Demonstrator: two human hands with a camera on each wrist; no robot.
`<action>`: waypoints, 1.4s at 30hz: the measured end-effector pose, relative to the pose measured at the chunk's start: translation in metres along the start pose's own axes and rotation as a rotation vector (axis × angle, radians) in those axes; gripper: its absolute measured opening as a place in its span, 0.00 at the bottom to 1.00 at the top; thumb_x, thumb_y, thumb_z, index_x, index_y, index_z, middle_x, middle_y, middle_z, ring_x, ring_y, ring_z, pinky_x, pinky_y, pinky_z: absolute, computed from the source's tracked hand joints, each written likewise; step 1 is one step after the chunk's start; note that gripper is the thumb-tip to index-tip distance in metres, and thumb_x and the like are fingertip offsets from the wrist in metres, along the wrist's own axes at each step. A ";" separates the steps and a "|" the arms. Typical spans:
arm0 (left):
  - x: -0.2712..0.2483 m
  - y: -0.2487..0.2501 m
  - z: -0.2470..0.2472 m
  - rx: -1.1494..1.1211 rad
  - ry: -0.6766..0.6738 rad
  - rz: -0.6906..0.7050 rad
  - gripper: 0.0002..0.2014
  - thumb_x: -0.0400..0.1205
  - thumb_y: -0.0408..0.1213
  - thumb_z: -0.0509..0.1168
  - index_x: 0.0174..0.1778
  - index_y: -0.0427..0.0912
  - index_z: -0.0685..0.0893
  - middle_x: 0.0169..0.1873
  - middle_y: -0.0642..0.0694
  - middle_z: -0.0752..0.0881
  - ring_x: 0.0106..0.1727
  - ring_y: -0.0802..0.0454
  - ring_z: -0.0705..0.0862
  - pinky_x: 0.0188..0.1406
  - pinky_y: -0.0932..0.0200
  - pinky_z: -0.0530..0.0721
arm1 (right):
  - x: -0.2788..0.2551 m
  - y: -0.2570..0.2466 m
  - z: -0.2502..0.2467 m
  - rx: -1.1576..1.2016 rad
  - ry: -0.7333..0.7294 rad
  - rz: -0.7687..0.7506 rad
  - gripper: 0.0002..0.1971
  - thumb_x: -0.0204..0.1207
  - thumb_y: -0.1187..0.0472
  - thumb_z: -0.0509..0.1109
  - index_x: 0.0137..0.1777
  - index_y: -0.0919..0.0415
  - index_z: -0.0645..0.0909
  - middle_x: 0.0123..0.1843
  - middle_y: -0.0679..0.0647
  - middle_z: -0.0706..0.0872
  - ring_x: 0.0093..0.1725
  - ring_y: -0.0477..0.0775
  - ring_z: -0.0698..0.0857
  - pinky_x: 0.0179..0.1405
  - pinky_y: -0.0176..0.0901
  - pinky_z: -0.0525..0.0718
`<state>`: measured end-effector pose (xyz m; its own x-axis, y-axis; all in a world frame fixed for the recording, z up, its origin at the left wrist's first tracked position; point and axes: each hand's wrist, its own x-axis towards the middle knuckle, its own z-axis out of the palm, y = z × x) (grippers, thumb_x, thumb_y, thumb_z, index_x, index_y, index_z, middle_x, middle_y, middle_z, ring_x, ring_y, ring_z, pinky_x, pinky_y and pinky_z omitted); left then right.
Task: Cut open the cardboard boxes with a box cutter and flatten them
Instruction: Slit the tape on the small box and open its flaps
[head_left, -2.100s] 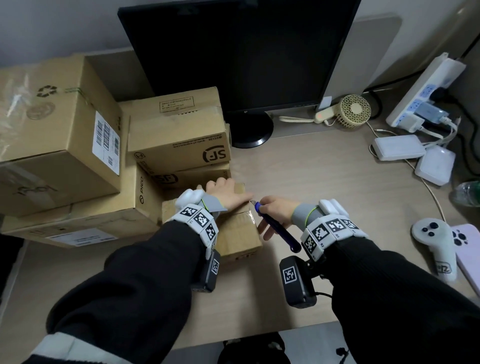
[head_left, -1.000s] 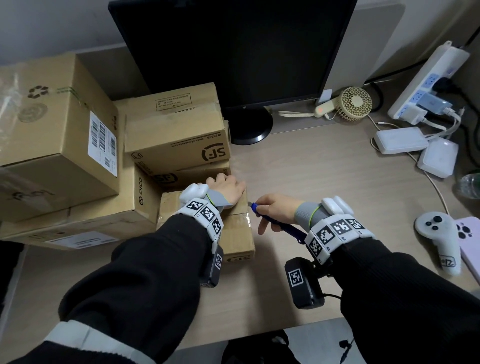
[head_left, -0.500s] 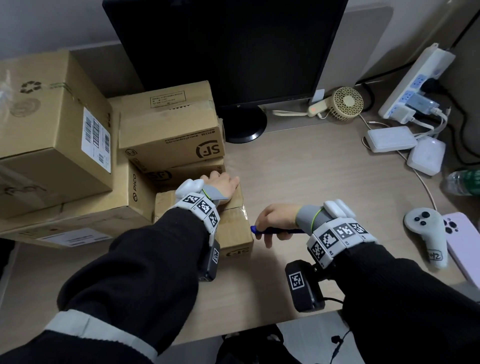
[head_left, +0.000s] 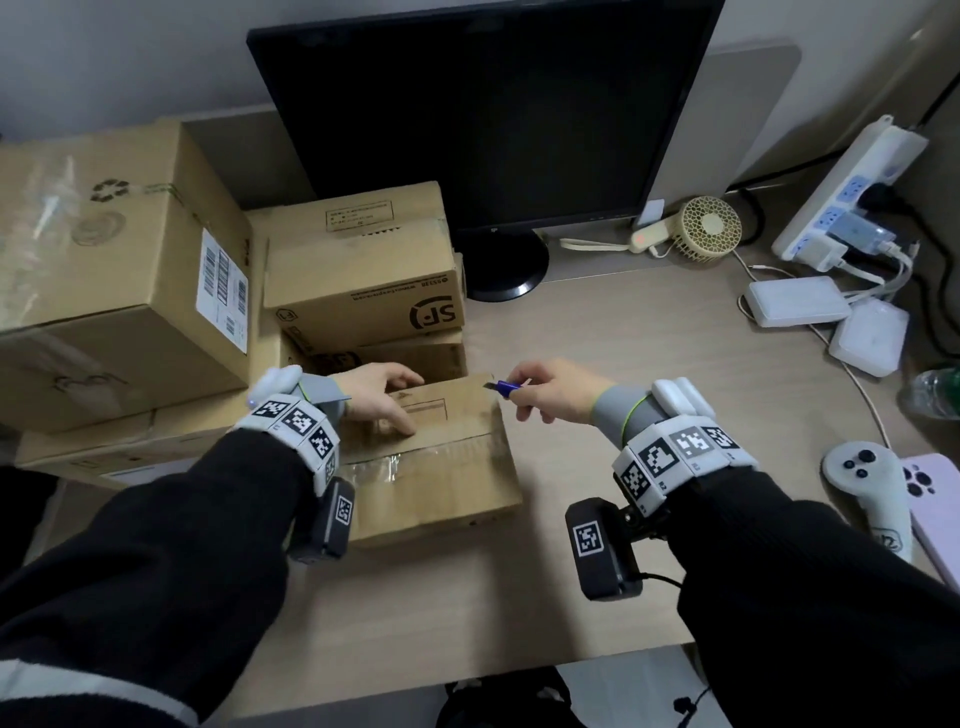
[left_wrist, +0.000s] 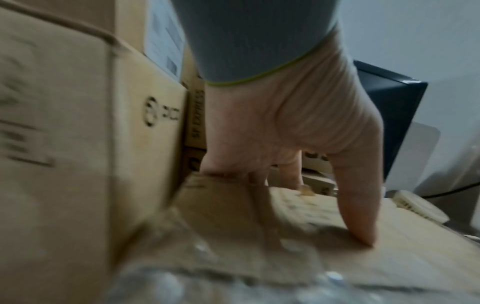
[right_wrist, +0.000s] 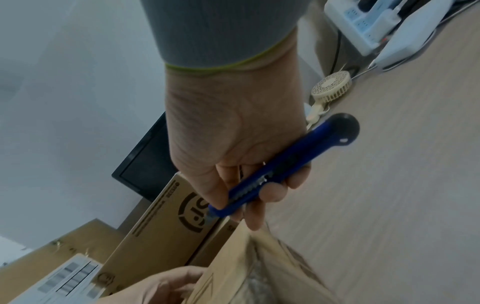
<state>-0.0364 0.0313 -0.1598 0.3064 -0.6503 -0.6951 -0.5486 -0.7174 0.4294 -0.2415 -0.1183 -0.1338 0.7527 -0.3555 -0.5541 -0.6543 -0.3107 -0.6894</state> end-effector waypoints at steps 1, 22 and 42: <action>-0.002 -0.007 -0.001 -0.007 -0.024 -0.032 0.33 0.71 0.40 0.79 0.72 0.51 0.74 0.64 0.50 0.78 0.62 0.51 0.78 0.63 0.57 0.76 | 0.002 -0.004 0.003 -0.016 -0.010 -0.022 0.04 0.80 0.61 0.63 0.48 0.53 0.78 0.35 0.48 0.83 0.31 0.49 0.75 0.38 0.41 0.75; 0.010 -0.024 0.035 -0.360 0.191 0.145 0.12 0.73 0.46 0.76 0.52 0.55 0.86 0.51 0.52 0.86 0.46 0.56 0.82 0.38 0.62 0.80 | 0.025 -0.062 0.059 -0.465 -0.276 -0.096 0.10 0.76 0.55 0.70 0.52 0.54 0.90 0.41 0.50 0.90 0.35 0.49 0.84 0.45 0.41 0.89; 0.010 -0.026 0.034 -0.495 0.127 0.161 0.10 0.74 0.40 0.76 0.50 0.53 0.88 0.45 0.51 0.88 0.46 0.56 0.84 0.45 0.57 0.86 | 0.020 -0.071 0.061 -0.616 -0.201 0.011 0.12 0.77 0.57 0.69 0.54 0.61 0.88 0.45 0.52 0.92 0.33 0.49 0.83 0.47 0.41 0.87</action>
<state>-0.0459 0.0521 -0.1978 0.3577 -0.7647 -0.5360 -0.1733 -0.6184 0.7665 -0.1759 -0.0496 -0.1245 0.7055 -0.2084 -0.6774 -0.5394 -0.7779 -0.3224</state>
